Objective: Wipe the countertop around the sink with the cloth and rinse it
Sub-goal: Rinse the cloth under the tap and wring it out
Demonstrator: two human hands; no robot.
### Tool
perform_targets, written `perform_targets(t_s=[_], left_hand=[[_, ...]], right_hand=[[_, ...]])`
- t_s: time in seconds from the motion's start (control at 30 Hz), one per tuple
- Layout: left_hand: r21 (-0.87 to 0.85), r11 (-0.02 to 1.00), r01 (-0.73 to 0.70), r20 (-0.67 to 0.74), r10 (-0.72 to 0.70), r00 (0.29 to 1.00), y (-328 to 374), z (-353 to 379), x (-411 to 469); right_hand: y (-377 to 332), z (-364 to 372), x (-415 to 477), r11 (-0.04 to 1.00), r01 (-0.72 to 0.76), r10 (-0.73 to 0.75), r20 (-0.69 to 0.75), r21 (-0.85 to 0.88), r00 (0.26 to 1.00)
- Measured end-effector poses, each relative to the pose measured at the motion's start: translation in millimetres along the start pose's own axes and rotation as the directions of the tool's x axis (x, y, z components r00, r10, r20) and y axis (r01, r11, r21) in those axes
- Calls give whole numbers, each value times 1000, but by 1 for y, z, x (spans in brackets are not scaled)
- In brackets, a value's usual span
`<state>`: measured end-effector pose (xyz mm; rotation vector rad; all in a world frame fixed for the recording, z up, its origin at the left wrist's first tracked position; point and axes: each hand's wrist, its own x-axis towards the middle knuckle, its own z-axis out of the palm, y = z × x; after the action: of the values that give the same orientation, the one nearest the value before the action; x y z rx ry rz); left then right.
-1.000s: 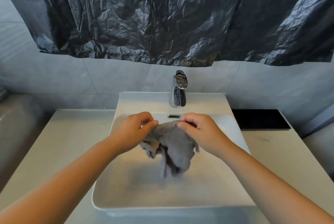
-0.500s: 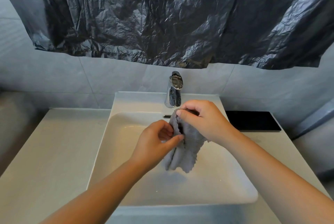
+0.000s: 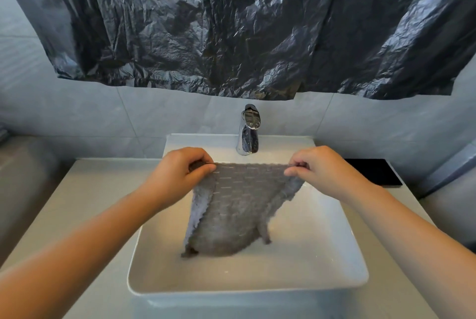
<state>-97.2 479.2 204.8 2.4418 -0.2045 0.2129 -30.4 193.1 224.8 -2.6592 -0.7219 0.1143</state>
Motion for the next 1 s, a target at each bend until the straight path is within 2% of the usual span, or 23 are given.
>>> perform_targets(t_s=[0.13,0.23,0.43,0.5,0.63,0.8,0.87,1.0], left_hand=[[-26,993,114,10,-113,994,1,-3,6],[-50,976,214,34,-212,977,-2,-7,10],[-152,940,304,21,-304,952,0,-12,14],[-140,943,303,63,-297,953,5,-13,17],[12,981,192,202,-191,961,6,-21,12],[130,983,127,135,-144,980,2,-17,6],[110,983,144,107,-156,982,-1,-16,5],[-37,978,205,99,-200,975,-9,-25,0]], right_hand=[[-10,11,-3,995,-19,29,-94,102,995],[-20,10,-2,983,-41,58,-93,177,994],[-41,-11,0,985,53,-16,-217,165,976],[-45,-15,2,984,71,-26,-262,162,965],[-45,-20,2,972,67,18,-357,225,934],[-39,-22,-1,979,46,28,-358,197,933],[-35,-24,-3,983,29,41,-370,181,928],[-20,-25,-14,986,-18,80,-372,168,925]])
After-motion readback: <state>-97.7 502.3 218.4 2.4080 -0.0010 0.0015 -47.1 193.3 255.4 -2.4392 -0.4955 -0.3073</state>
